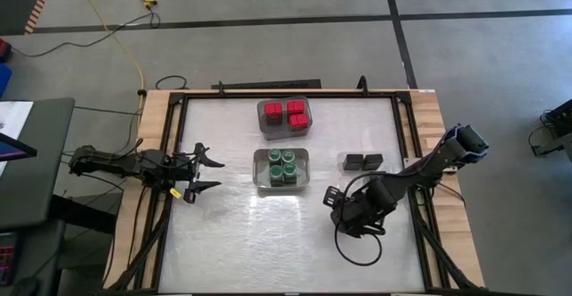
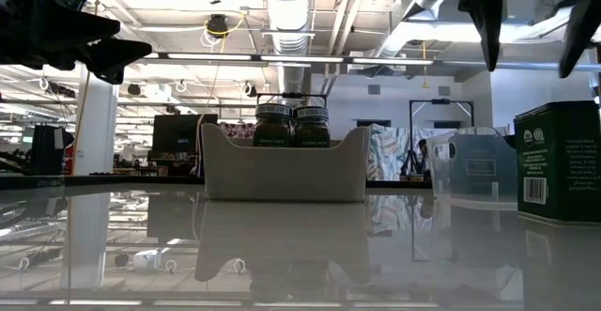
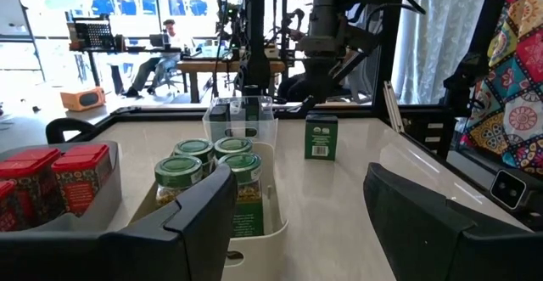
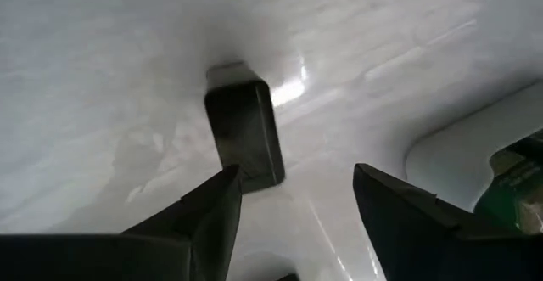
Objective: Sort spices by type
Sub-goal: Put the black spice can into the transparent bin
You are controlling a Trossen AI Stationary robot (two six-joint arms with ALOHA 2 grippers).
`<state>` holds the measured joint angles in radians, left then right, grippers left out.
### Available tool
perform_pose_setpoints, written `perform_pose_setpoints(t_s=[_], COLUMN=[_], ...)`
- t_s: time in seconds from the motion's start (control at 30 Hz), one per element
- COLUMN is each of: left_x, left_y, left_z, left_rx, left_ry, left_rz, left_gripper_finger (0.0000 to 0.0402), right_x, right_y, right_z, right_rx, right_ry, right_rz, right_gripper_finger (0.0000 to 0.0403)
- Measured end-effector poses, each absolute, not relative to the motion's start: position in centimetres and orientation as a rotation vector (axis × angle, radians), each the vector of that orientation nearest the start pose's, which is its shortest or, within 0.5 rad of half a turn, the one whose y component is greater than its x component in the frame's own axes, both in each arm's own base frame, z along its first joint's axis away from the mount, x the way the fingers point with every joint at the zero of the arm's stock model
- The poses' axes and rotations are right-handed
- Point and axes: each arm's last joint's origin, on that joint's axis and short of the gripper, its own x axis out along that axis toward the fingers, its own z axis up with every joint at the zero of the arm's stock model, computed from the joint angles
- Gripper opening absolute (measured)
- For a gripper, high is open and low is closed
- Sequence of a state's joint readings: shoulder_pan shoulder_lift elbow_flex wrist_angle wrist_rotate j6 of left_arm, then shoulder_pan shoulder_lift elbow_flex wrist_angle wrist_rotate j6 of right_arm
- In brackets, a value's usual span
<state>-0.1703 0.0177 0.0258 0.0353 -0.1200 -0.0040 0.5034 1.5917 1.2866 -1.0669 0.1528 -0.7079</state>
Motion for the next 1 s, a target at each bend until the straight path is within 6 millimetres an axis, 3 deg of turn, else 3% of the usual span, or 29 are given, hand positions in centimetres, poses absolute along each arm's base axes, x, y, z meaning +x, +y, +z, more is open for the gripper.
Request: perform_pose_setpoints(t_s=[0.13, 0.77, 0.87, 1.0], left_x=[9.6, 9.6, 9.6, 9.6], left_y=[-1.3, -1.3, -1.3, -1.3], left_z=[17.4, 17.4, 17.4, 17.4], left_rx=[-0.010, -0.010, -0.010, -0.010], left_ry=[-0.043, -0.043, -0.043, -0.043], left_rz=[-0.051, -0.051, -0.051, -0.051], left_gripper_finger=[0.0247, 0.0247, 0.0247, 0.0247], right_x=[26.1, 25.5, 25.2, 25.1], right_y=[13.8, 13.6, 13.4, 13.3], right_z=[24.8, 20.9, 20.4, 20.3], right_rx=[-0.969, -1.081, -1.081, -1.073], right_ry=[1.172, 1.114, 1.136, 1.154], right_rz=[0.836, 0.928, 0.934, 0.930], right_gripper_finger=[0.0261, 0.0257, 0.0234, 0.0164])
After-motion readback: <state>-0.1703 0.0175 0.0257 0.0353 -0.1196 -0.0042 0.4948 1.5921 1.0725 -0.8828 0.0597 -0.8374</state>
